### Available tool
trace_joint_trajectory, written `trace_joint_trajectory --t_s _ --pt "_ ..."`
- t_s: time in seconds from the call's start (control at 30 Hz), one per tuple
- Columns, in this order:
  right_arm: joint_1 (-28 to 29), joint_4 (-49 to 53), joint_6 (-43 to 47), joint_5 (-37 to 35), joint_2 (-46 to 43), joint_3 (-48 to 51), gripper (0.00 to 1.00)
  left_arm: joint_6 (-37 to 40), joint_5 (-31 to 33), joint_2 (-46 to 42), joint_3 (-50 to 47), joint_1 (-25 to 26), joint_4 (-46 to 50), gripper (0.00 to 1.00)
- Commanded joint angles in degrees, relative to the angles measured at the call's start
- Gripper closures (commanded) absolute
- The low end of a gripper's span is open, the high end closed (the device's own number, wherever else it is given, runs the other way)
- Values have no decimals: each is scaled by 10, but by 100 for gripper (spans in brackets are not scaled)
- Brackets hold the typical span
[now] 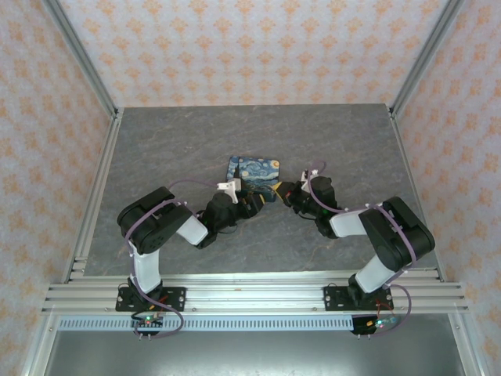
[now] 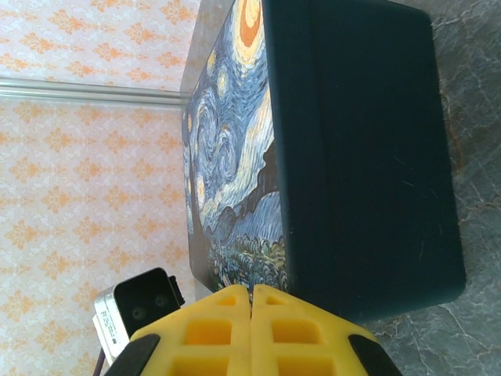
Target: Unlock the padlock with the key
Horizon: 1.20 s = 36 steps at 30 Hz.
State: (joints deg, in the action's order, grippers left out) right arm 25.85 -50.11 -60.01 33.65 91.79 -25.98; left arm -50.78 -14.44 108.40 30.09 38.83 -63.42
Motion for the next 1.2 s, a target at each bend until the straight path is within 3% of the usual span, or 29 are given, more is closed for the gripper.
trace_joint_trajectory --t_s 0.0,0.57,0.8,1.17 --pt "1 21 4 -3 18 0 100 -17 28 7 -5 -4 -55 52" --pt "1 15 3 0 29 -2 100 -31 58 24 -10 5 -48 55" --pt "1 12 1 1 29 -3 100 24 95 14 5 22 42 56" --pt "1 12 2 1 32 -2 100 27 107 14 7 23 44 67"
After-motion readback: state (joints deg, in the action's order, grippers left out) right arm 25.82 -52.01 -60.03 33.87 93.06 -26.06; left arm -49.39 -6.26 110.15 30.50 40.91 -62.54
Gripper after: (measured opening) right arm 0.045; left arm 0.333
